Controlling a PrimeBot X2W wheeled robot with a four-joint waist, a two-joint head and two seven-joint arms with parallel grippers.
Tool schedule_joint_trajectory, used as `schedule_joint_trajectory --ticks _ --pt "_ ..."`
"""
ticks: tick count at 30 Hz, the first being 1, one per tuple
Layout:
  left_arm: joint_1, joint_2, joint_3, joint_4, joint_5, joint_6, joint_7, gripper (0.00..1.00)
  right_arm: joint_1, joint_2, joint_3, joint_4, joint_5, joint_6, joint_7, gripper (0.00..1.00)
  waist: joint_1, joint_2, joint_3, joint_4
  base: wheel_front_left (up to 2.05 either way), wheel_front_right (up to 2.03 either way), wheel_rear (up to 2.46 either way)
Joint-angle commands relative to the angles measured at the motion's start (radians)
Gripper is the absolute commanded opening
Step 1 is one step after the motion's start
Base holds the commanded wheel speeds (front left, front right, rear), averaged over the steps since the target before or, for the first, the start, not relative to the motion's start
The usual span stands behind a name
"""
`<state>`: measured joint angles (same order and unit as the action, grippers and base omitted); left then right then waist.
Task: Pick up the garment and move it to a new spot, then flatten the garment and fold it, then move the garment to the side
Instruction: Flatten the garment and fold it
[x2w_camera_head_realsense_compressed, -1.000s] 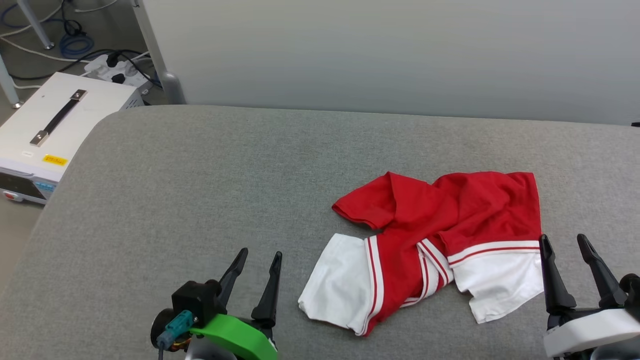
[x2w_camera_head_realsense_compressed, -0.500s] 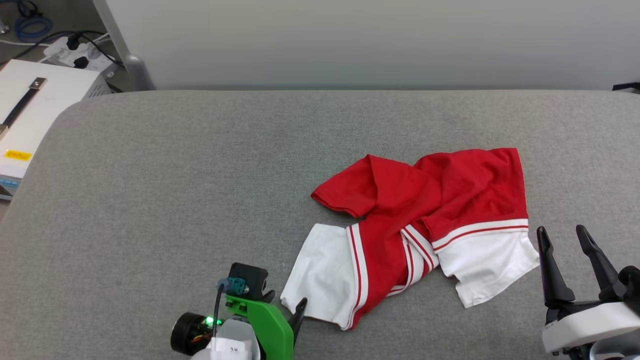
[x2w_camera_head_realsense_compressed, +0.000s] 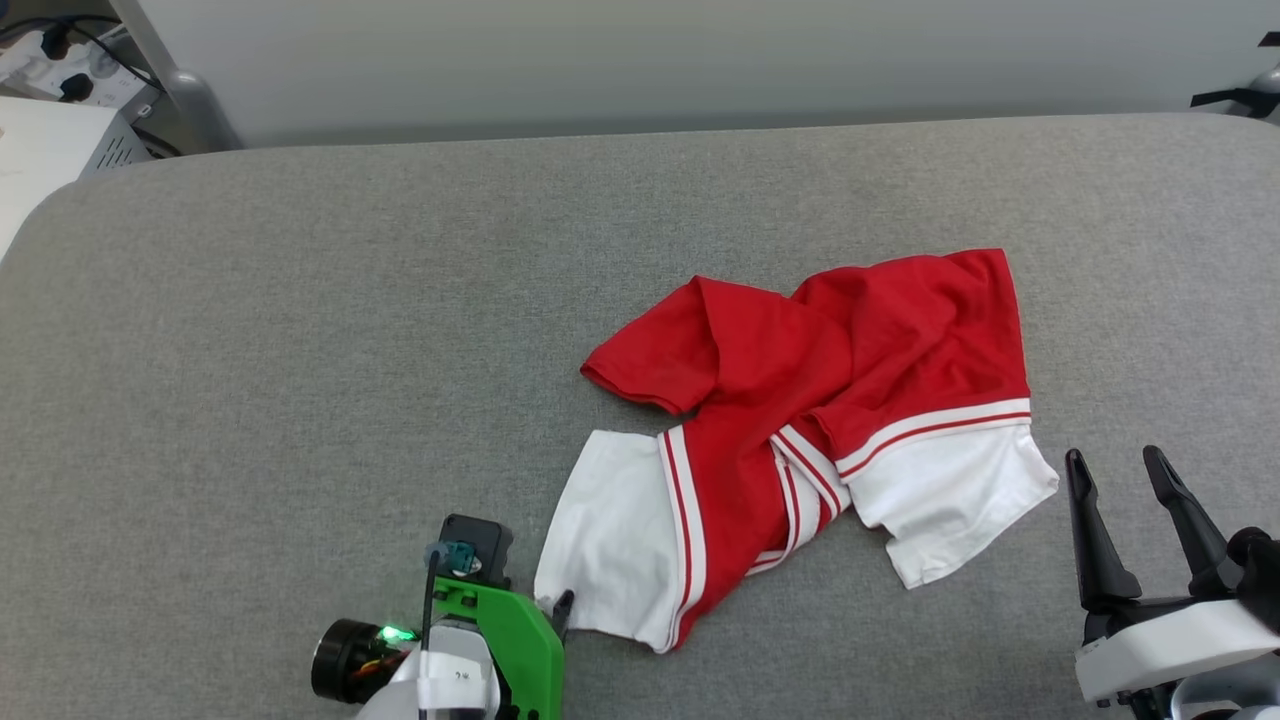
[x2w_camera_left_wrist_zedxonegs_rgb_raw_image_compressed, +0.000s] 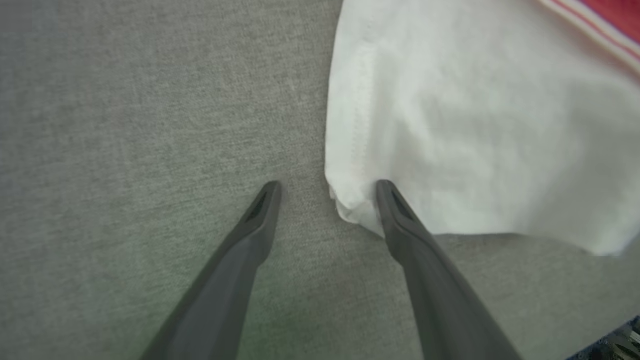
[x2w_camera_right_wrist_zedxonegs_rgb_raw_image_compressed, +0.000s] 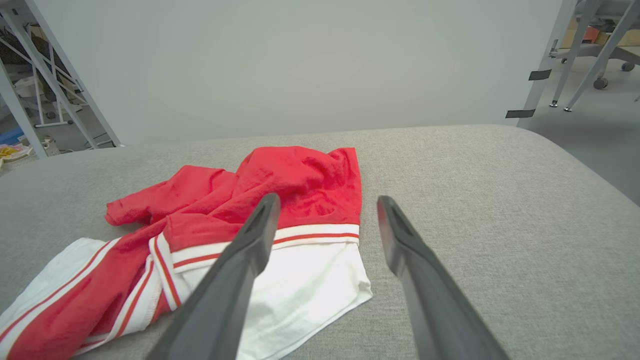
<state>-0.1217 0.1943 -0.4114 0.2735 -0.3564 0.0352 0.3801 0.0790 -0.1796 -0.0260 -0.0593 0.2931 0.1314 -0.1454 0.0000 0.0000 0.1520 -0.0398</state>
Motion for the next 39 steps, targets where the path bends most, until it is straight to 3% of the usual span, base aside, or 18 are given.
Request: schedule_joint_trajectory --ticks 1,9,20,25,27,31,39 --pt "-0.004 0.004 -0.009 0.037 -0.006 -0.011 0.014 0.0 -0.018 0.002 -0.001 0.004 -0.007 -0.001 -0.003 1.0 0.0 0.0 0.005 -0.003 0.0 0.0 0.0" --pt "-0.032 -0.006 0.04 0.064 -0.031 -0.01 -0.131 0.0 -0.005 -0.016 0.006 0.045 0.001 -0.001 0.055 1.0 0.0 0.0 -0.033 0.023 0.0 0.0 0.0" --pt "-0.063 0.044 0.188 -0.077 -0.062 0.029 -0.372 0.0 0.044 -0.053 0.009 0.075 0.029 -0.001 0.266 1.0 0.0 0.0 -0.092 0.091 0.0 0.0 0.0" --pt "-0.017 0.076 0.229 -0.144 -0.089 0.043 -0.363 0.0 0.058 -0.081 -0.001 0.057 0.04 -0.001 0.39 1.0 0.0 0.0 -0.089 0.117 0.0 0.0 0.0" --pt "0.021 0.09 0.237 -0.19 -0.11 0.045 -0.327 0.0 0.055 -0.095 0.004 0.014 0.07 -0.001 0.497 1.0 0.0 0.0 -0.072 0.141 0.0 0.0 0.0" --pt "0.034 0.087 0.227 -0.222 -0.121 0.043 -0.308 0.0 0.057 -0.09 0.033 -0.047 0.125 -0.001 0.628 1.0 0.0 0.0 -0.054 0.163 0.0 0.0 0.0" --pt "0.022 0.077 0.202 -0.247 -0.125 0.036 -0.297 0.0 0.023 -0.08 0.11 -0.122 0.124 -0.001 0.832 1.0 0.0 0.0 -0.018 0.207 0.0 0.0 0.0"
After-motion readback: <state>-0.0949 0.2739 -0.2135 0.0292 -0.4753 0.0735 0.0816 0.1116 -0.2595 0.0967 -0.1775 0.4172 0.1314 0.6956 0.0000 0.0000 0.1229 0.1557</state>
